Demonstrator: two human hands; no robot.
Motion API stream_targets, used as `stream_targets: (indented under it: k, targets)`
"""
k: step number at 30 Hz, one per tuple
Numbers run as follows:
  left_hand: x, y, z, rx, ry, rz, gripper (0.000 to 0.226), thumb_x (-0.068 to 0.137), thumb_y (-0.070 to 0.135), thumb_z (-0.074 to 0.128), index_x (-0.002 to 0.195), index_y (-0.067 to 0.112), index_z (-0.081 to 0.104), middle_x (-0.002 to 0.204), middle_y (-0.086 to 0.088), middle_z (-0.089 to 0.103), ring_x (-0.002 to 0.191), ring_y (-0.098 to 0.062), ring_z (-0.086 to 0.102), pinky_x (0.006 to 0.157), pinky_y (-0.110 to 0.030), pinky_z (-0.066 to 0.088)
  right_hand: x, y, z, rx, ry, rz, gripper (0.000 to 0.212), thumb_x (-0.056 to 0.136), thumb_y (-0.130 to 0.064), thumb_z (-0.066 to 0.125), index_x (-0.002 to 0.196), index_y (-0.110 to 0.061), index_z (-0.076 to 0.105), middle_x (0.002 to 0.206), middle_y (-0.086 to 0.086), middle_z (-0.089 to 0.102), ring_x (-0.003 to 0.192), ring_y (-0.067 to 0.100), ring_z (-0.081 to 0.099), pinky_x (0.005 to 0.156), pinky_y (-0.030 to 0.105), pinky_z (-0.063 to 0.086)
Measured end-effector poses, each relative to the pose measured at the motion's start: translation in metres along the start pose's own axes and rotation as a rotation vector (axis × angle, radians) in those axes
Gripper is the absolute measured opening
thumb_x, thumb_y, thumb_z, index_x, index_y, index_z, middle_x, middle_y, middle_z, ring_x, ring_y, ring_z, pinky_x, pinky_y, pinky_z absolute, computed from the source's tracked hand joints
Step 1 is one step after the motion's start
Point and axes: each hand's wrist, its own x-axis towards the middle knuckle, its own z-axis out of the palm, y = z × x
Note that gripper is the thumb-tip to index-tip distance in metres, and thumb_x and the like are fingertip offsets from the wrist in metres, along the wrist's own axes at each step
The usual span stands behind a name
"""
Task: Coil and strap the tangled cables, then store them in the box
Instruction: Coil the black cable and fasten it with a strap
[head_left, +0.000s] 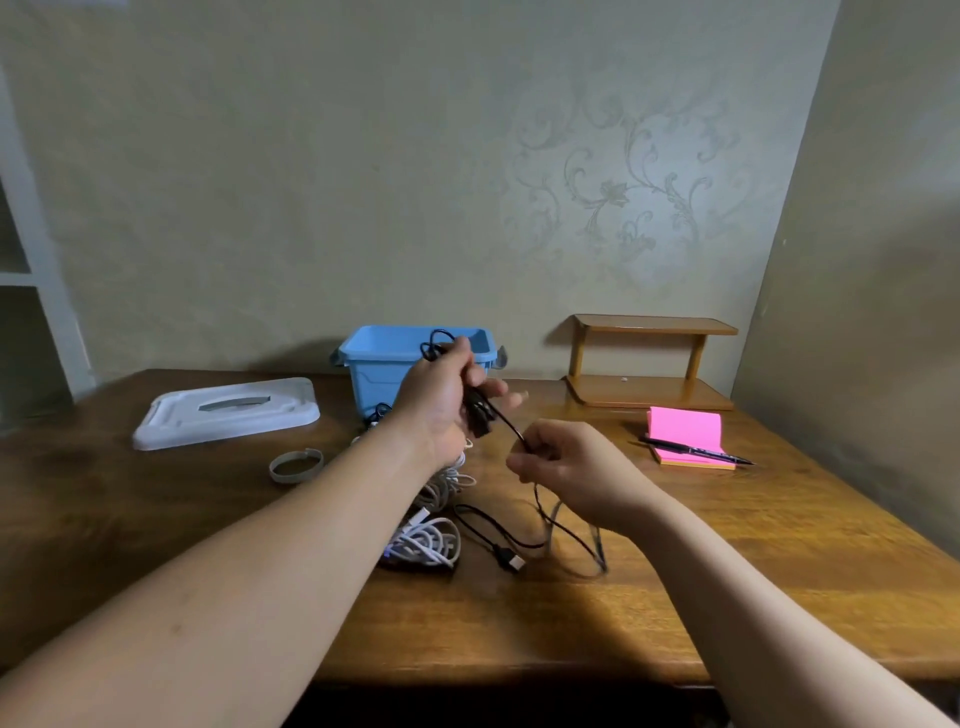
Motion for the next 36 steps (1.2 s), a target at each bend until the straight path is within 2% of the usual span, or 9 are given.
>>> stream_targets:
  k: [2, 6, 11, 15, 22, 27, 29, 32, 36]
  targets:
    - [0.007, 0.011, -0.008, -0.019, 0.026, -0.004, 0.039, 0.114, 0.033, 0.051, 0.077, 0.019, 0.047, 0.057, 0.004, 0.038, 0.042, -0.01, 0.039, 0.043, -0.023, 0.046, 0.002, 0.006, 0.003, -0.089, -0.041, 0.013, 0.006, 0.097, -0.032, 0.076, 0.097, -0.026, 0.077, 0.089, -0.007, 0.077, 0.084, 0.006, 0.071, 0.083, 0.034, 0.06]
    - [0.011, 0.024, -0.024, 0.352, 0.005, 0.053, 0.031, 0.109, 0.03, 0.061, 0.082, 0.018, 0.051, 0.067, 0.001, 0.044, 0.045, -0.008, 0.033, 0.039, -0.02, 0.028, 0.001, 0.016, 0.003, -0.209, -0.061, 0.077, 0.012, 0.097, -0.04, 0.076, 0.094, -0.029, 0.077, 0.086, -0.009, 0.076, 0.083, 0.008, 0.069, 0.079, 0.035, 0.058]
    - [-0.004, 0.014, -0.031, 1.067, -0.262, 0.096, 0.033, 0.101, 0.041, 0.072, 0.097, 0.008, 0.069, 0.066, 0.01, 0.063, 0.058, -0.007, 0.052, 0.056, -0.021, 0.045, 0.007, 0.009, -0.009, -0.131, 0.059, 0.118, 0.018, 0.096, -0.045, 0.076, 0.092, -0.027, 0.074, 0.081, -0.002, 0.075, 0.075, 0.012, 0.069, 0.068, 0.031, 0.056]
    - [-0.009, 0.002, -0.027, 1.34, -0.443, 0.125, 0.019, 0.099, 0.04, 0.075, 0.098, 0.021, 0.077, 0.081, 0.011, 0.07, 0.079, -0.006, 0.064, 0.078, -0.029, 0.045, 0.014, -0.001, -0.012, -0.054, 0.035, 0.077, 0.007, 0.097, -0.034, 0.076, 0.096, -0.026, 0.075, 0.085, -0.004, 0.076, 0.077, 0.011, 0.072, 0.074, 0.035, 0.063]
    - [-0.014, 0.002, -0.027, 1.388, -0.453, 0.109, 0.021, 0.107, 0.037, 0.063, 0.094, 0.022, 0.07, 0.076, 0.009, 0.065, 0.071, -0.007, 0.058, 0.073, -0.03, 0.045, 0.01, 0.001, -0.015, 0.165, 0.025, 0.083, 0.009, 0.099, -0.026, 0.074, 0.102, -0.017, 0.073, 0.092, 0.001, 0.076, 0.083, 0.015, 0.075, 0.084, 0.04, 0.064]
    - [-0.013, -0.005, -0.029, 1.253, -0.337, 0.138, 0.026, 0.108, 0.043, 0.053, 0.097, 0.023, 0.065, 0.077, -0.003, 0.069, 0.082, -0.025, 0.071, 0.096, -0.046, 0.057, 0.005, 0.002, -0.011, 0.291, 0.075, 0.104, 0.019, 0.101, -0.04, 0.069, 0.103, -0.024, 0.08, 0.096, 0.002, 0.077, 0.09, 0.016, 0.071, 0.081, 0.033, 0.058]
    - [-0.014, -0.011, -0.029, 1.203, -0.381, 0.14, 0.012, 0.105, 0.037, 0.062, 0.101, 0.026, 0.062, 0.078, 0.002, 0.067, 0.078, -0.019, 0.069, 0.087, -0.04, 0.057, 0.006, 0.0, -0.012, 0.293, 0.125, 0.086, 0.016, 0.101, -0.035, 0.07, 0.103, -0.023, 0.08, 0.091, 0.004, 0.076, 0.074, 0.007, 0.065, 0.069, 0.023, 0.053]
    - [-0.014, -0.023, -0.026, 1.137, -0.418, 0.115, 0.026, 0.094, 0.038, 0.078, 0.114, 0.028, 0.063, 0.084, 0.012, 0.068, 0.075, -0.004, 0.064, 0.076, -0.031, 0.05, 0.011, -0.004, -0.012, 0.38, 0.176, 0.077, 0.006, 0.099, -0.019, 0.073, 0.102, -0.013, 0.073, 0.082, 0.003, 0.075, 0.068, 0.006, 0.065, 0.06, 0.017, 0.05]
    - [-0.016, -0.027, -0.018, 1.188, -0.343, 0.191, 0.011, 0.105, 0.04, 0.066, 0.097, 0.032, 0.065, 0.075, 0.012, 0.066, 0.067, -0.004, 0.059, 0.068, -0.029, 0.043, 0.011, -0.006, -0.009, 0.436, 0.234, 0.068, 0.008, 0.101, -0.019, 0.07, 0.104, -0.012, 0.071, 0.089, 0.001, 0.075, 0.075, 0.006, 0.068, 0.064, 0.018, 0.052]
